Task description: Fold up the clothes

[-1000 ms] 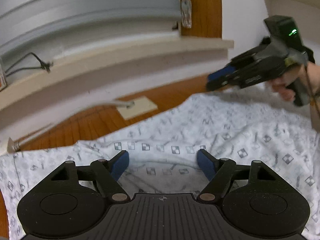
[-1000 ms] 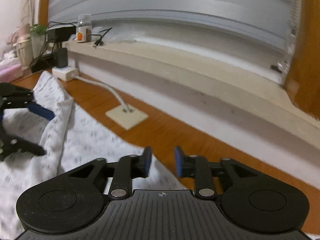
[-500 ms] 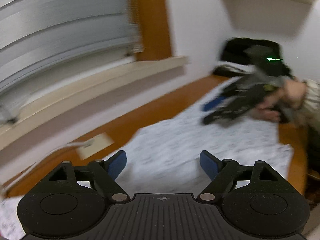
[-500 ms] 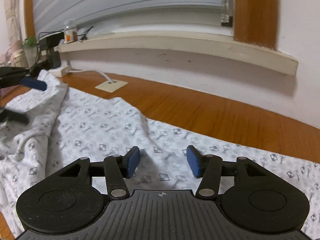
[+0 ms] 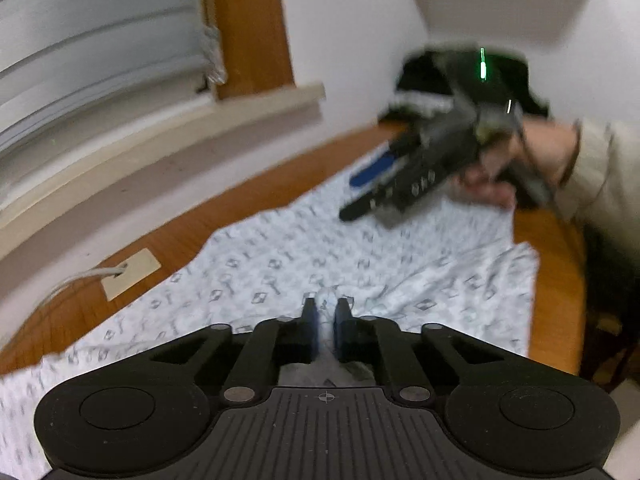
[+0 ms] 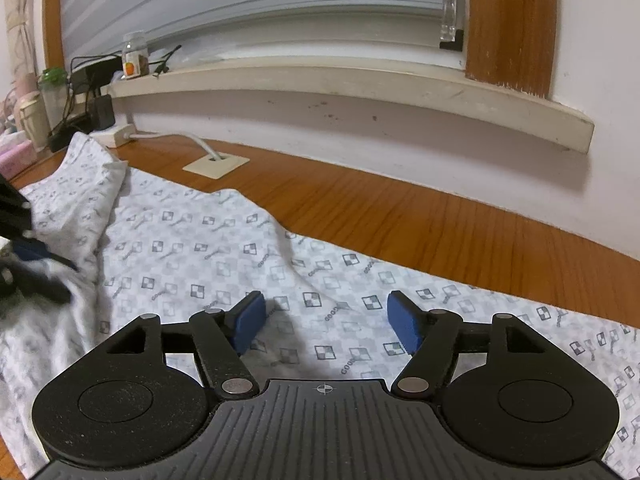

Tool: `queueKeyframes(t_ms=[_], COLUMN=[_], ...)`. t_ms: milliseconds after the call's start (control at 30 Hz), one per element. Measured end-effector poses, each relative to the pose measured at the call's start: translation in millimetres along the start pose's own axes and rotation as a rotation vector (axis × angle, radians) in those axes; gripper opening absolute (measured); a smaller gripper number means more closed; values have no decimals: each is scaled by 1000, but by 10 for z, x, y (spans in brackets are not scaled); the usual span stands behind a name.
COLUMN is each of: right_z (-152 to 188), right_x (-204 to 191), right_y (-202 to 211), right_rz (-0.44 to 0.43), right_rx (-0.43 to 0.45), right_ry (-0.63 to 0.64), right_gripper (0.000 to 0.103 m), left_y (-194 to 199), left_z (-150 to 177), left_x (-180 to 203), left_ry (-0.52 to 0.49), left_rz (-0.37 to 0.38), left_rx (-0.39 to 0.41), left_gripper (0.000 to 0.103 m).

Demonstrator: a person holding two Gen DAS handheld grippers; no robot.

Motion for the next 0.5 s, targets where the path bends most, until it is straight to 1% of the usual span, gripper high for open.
queueKeyframes(t_ms=[67,167,367,500], right_z=[-1,-6,-10,-10], right_x=[-1,2,-2,0], right_y=[3,5,9,9], right_rz=[2,2,14,15], right_rx=[0,0,-3,-3], right_ry=[-1,-1,-3,-4], right_gripper=[68,69,73,73], left_y=[180,449,887,1098], left_z=[90,214,445,632], left_x=[-65,-159,-363,-702], left_ry=[66,137,217,316], left_rz=[19,21,-45,-69], left_rx=[43,88,160,189], left_gripper=[7,7,7,7])
Point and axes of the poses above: each gripper's, at about its wrist camera, not at the fingertips, and y roughly against the way its jaws point, x to its right, z to its underside, the point moved 1 cm from there along -y, roughly the way its jaws point, and after that the axes turned 1 degree about -x, right-handed, at the moved point
